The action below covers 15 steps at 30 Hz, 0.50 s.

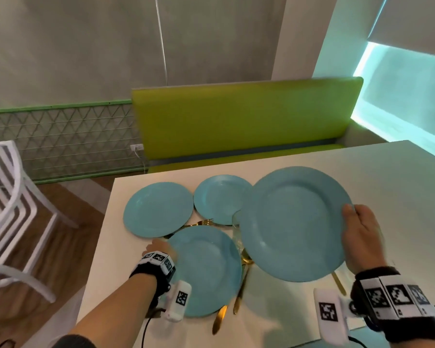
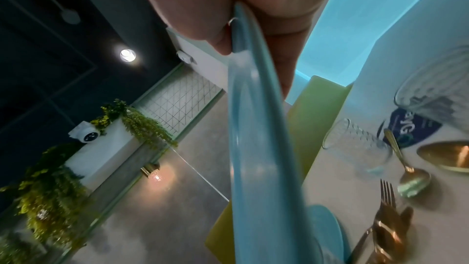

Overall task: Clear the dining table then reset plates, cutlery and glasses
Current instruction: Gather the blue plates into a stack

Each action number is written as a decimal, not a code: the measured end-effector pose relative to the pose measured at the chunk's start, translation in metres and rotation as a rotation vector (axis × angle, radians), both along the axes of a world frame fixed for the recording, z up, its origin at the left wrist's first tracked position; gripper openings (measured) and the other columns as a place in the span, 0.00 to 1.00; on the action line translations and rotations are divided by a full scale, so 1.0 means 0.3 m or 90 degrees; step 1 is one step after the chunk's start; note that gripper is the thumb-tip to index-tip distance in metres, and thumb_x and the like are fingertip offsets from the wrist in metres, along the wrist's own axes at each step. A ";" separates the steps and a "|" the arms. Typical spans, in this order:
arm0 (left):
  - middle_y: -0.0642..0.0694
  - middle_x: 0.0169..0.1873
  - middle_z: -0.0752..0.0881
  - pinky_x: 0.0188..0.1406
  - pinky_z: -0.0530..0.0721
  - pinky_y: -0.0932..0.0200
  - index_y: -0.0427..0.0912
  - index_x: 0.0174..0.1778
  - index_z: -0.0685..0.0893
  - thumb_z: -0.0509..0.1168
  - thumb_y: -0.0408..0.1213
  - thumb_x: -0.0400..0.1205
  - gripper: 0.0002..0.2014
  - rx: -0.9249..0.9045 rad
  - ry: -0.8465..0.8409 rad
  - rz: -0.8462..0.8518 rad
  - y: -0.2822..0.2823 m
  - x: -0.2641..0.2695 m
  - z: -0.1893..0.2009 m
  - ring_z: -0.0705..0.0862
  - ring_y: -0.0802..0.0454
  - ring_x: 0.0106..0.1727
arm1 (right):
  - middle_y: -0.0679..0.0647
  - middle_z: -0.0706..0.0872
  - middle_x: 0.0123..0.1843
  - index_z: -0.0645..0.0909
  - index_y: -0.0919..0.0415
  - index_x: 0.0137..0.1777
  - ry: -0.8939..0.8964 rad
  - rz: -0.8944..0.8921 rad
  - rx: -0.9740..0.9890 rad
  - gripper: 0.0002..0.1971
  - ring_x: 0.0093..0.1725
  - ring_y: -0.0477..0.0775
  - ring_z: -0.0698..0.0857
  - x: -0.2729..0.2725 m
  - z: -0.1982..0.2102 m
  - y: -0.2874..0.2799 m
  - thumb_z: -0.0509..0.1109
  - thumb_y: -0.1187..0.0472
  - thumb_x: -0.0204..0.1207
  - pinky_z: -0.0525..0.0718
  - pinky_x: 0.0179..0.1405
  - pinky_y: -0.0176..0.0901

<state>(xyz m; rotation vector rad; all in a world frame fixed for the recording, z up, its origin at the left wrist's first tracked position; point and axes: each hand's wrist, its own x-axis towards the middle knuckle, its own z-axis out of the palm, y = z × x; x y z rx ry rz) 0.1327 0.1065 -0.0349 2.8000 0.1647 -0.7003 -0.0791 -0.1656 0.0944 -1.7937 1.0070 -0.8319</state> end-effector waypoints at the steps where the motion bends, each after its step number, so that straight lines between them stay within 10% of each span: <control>1: 0.35 0.65 0.81 0.62 0.78 0.53 0.33 0.69 0.76 0.64 0.40 0.79 0.24 -0.004 0.007 -0.021 0.008 0.012 -0.002 0.80 0.39 0.66 | 0.59 0.76 0.45 0.74 0.62 0.47 -0.010 -0.002 0.020 0.09 0.45 0.54 0.73 0.023 -0.015 0.014 0.56 0.58 0.85 0.67 0.42 0.45; 9: 0.40 0.62 0.85 0.60 0.82 0.57 0.36 0.64 0.81 0.69 0.47 0.76 0.24 -0.054 0.142 -0.131 0.094 0.094 -0.022 0.84 0.43 0.62 | 0.50 0.75 0.36 0.71 0.52 0.35 -0.083 0.001 0.180 0.14 0.40 0.55 0.72 0.179 -0.076 0.105 0.56 0.58 0.84 0.71 0.40 0.44; 15: 0.38 0.51 0.86 0.41 0.89 0.52 0.33 0.64 0.76 0.63 0.32 0.83 0.15 -0.368 0.302 -0.129 0.157 0.148 0.017 0.85 0.46 0.43 | 0.51 0.76 0.37 0.73 0.52 0.35 -0.079 0.005 0.208 0.14 0.42 0.55 0.74 0.264 -0.095 0.123 0.57 0.57 0.84 0.73 0.43 0.47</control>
